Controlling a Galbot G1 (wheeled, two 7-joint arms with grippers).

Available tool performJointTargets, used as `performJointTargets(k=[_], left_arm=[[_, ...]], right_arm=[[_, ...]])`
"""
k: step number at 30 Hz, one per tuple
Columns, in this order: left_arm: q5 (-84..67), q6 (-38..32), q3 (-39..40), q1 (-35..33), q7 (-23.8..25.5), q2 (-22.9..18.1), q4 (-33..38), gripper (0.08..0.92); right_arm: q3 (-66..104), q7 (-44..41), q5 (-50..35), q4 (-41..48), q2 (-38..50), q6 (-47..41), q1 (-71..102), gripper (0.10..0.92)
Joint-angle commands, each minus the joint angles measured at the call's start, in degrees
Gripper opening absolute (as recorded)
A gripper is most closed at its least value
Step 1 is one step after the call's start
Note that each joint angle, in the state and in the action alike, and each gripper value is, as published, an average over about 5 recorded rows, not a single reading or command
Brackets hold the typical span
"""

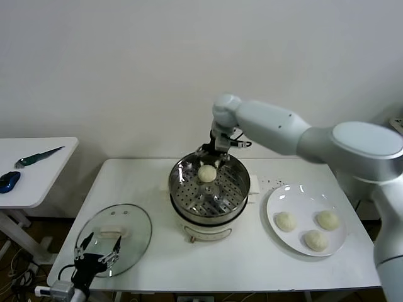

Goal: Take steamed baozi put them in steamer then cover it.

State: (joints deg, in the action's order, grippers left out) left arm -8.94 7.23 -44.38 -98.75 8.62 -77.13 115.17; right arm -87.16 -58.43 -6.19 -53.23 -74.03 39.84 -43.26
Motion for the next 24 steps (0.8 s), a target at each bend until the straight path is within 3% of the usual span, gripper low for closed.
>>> performJointTargets(k=[1, 4, 12, 17, 24], left_arm=[[0.06, 0.02, -0.02, -0.26, 0.01, -0.02, 0.37, 0.823], [-0.01, -0.04, -0.07, -0.33, 0.00, -0.01, 0.64, 0.823], [-0.11, -0.09, -0.09, -0.08, -0.07, -0.31, 1.38, 0.823], [-0.17, -0.10, -0.24, 0.05, -0.10, -0.52, 1.58, 0.823], [-0.21, -0.12, -0.83, 0.21, -0.10, -0.46, 1.23, 0.823]], right_arm=[[-20.27, -7.64, -35.52, -9.90, 9.81, -11.14, -21.16, 0.823], [-29.67, -7.65, -42.61, -17.07, 18.98, -23.75, -26.69, 0.823], [-44.57, 4.31, -38.15, -34.79, 39.11, -45.69, -28.99, 0.823], [-36.67, 12.28, -38.48, -39.84, 44.50, -54.73, -16.01, 0.823], [-17.41, 17.32, -31.29, -35.98, 44.54, -59.47, 8.78, 0.823]])
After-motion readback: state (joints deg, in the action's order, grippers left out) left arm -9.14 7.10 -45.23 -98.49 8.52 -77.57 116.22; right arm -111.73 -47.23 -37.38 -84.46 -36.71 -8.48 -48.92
